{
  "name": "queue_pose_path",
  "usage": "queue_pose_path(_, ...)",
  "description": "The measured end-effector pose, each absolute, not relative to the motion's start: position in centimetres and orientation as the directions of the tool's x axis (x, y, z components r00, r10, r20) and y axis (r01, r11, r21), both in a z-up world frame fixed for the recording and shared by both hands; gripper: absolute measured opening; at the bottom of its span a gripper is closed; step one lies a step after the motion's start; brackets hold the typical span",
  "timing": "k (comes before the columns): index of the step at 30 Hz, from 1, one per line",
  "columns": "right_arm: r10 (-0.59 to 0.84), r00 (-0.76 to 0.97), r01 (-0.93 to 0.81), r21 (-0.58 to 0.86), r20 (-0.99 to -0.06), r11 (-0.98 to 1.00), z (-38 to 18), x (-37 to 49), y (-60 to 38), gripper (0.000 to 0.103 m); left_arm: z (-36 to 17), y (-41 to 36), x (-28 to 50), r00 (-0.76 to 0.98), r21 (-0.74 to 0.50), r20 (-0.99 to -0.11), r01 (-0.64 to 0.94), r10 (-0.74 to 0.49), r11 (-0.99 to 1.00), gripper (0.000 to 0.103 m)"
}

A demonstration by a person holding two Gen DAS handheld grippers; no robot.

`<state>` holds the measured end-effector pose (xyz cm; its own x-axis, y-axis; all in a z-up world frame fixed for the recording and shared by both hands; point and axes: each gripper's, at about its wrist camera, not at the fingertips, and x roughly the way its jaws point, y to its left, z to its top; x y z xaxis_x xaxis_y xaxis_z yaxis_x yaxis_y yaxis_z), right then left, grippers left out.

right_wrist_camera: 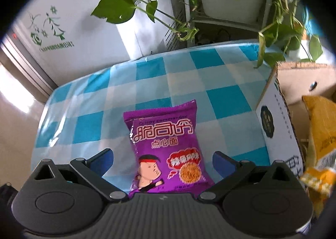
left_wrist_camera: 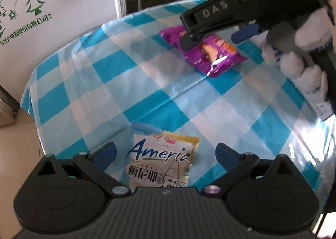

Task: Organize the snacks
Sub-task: 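Grasp the white Ameria pack with the left gripper while the right grasps the purple pack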

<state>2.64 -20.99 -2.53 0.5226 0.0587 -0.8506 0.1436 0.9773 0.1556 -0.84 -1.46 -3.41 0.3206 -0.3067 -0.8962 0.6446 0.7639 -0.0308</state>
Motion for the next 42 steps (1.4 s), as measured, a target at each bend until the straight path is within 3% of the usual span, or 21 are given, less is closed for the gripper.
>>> queue_pose_path(14,-0.044,0.498,0.085,-0.002,-0.866,0.996,-4.8,3.9,-19.4,0.103,-3.9,-1.5,-1.6,0.359,-0.005,-0.878,0.655,-0.317,0.756,0.103)
queue_pose_path(36,-0.045,0.508,0.086,-0.002,-0.860,0.996,-4.9,3.7,-19.3,0.103,-3.9,-1.4,-2.0,0.349,0.005,-0.883,0.676,-0.314,0.737,0.103)
queue_pose_path(42,-0.038,0.508,0.077,0.002,-0.861,0.997,-4.7,3.6,-19.2,0.100,-3.7,-1.5,-2.1,0.339,-0.001,-0.886,0.679,-0.315,0.734,0.095)
